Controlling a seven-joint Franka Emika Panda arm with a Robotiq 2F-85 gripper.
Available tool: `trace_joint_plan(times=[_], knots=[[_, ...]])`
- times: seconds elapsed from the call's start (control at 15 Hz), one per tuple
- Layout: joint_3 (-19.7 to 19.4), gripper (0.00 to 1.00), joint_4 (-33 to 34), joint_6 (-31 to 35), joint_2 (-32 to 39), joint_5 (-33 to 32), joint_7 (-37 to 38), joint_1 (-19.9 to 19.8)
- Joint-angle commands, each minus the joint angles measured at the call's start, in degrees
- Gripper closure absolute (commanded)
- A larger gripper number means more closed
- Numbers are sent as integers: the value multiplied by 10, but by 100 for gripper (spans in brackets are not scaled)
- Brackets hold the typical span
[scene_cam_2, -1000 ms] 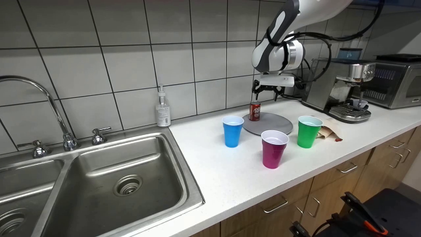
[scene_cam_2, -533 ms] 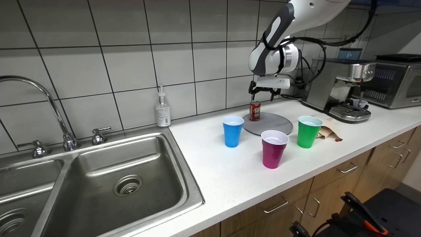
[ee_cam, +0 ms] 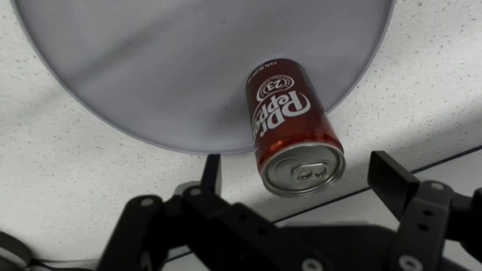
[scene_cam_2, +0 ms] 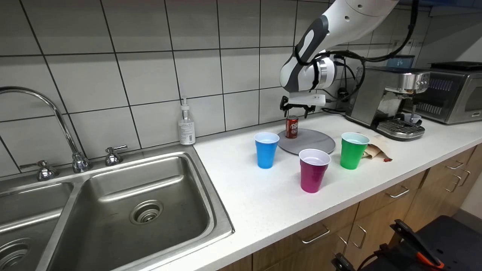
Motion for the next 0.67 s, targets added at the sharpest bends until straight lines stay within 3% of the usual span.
trace_joint_plan(times=[0.0,0.6], knots=[[1,0,37,4,28,5,-12,-1],[-6,0,71,5,65,2,-9,1]])
